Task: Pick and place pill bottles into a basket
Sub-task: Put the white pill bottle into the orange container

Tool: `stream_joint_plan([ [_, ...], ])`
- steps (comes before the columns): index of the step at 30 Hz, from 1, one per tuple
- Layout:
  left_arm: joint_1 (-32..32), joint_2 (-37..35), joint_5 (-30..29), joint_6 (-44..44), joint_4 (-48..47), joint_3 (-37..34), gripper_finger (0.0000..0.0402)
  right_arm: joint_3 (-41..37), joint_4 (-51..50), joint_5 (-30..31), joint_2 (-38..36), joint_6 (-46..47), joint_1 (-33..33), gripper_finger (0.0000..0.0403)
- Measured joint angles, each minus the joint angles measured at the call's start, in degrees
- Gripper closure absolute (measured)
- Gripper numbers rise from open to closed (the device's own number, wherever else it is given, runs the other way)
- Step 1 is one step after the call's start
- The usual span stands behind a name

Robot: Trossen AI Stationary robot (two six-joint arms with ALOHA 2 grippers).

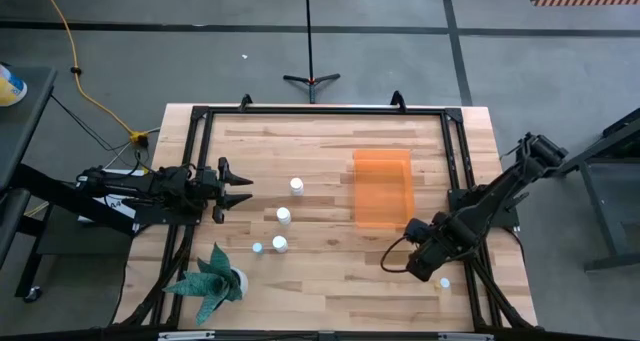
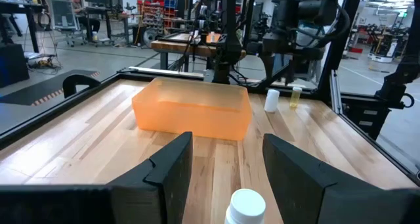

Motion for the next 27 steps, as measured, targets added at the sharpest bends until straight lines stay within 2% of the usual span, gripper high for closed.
stream_joint_plan([
  [14, 0.0, 0.0, 0.01, 0.0, 0.0, 0.0, 0.0181, 0.0, 0.16, -1.22, 6.19, -2.48, 0.0, 0.0179],
  [27, 0.0, 0.0, 0.02, 0.0, 0.0, 0.0, 0.0181, -3.93, 2.9, -2.09, 6.66, -2.66, 0.0, 0.0179],
])
